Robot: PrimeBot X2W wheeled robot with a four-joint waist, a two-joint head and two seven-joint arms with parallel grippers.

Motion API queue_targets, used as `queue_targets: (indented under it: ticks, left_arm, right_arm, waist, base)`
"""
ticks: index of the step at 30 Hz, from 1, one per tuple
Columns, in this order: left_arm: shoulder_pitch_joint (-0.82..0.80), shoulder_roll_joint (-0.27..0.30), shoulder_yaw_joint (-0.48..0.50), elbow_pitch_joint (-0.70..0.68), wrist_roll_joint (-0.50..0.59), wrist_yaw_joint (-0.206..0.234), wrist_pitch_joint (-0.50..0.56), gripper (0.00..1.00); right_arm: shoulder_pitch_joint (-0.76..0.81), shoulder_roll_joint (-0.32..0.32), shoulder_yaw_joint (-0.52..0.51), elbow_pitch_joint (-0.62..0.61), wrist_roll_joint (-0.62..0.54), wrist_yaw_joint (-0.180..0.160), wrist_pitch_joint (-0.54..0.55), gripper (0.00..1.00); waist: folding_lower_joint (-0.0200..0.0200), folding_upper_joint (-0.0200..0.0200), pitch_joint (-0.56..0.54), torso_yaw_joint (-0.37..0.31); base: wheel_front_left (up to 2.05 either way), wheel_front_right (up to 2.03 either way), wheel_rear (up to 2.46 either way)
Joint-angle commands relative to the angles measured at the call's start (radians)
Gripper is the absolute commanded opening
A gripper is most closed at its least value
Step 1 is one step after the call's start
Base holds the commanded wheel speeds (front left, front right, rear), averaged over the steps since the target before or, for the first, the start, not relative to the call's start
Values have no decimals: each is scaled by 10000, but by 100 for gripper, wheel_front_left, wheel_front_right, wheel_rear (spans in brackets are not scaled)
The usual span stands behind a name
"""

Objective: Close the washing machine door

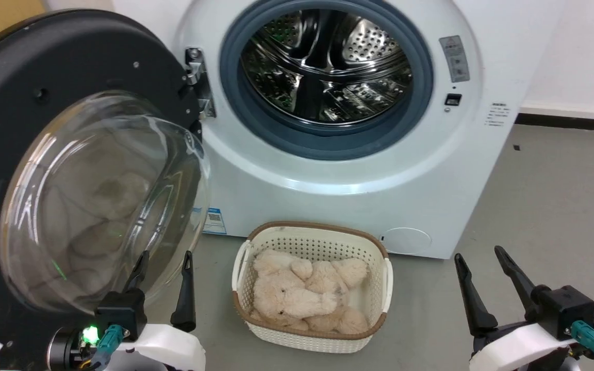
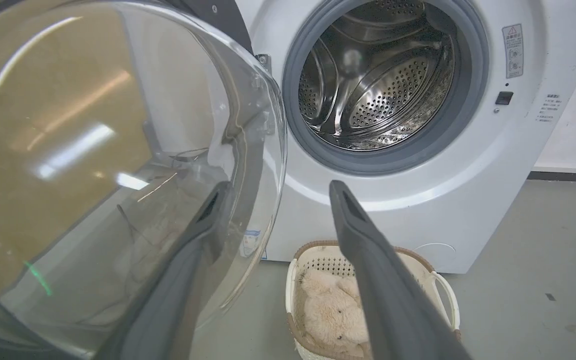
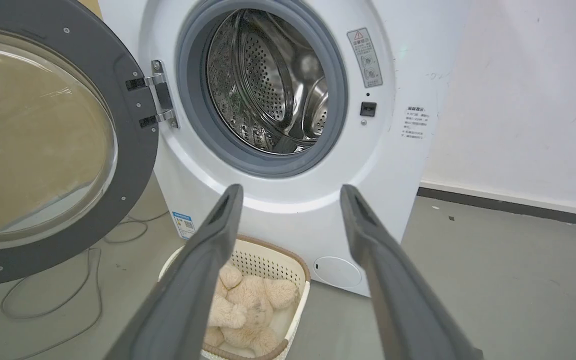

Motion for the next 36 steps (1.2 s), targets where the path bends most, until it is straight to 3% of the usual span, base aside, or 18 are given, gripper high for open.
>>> queue_targets:
  ticks: [1,36]
  left_arm:
    - [70,-2,-7,-43,-53,43,-120,100]
    - [489,-4,264,-501,-486,215,-851,100]
  right_arm:
    - [126,6,27,-46,104,4,-109,100]
    - [-54,-78,718,122,906,5,-839,100]
  waist:
    - [0,0,-20,128]
    - [0,0,-15,1998]
  base:
    - [0,0,0]
    - [0,0,0]
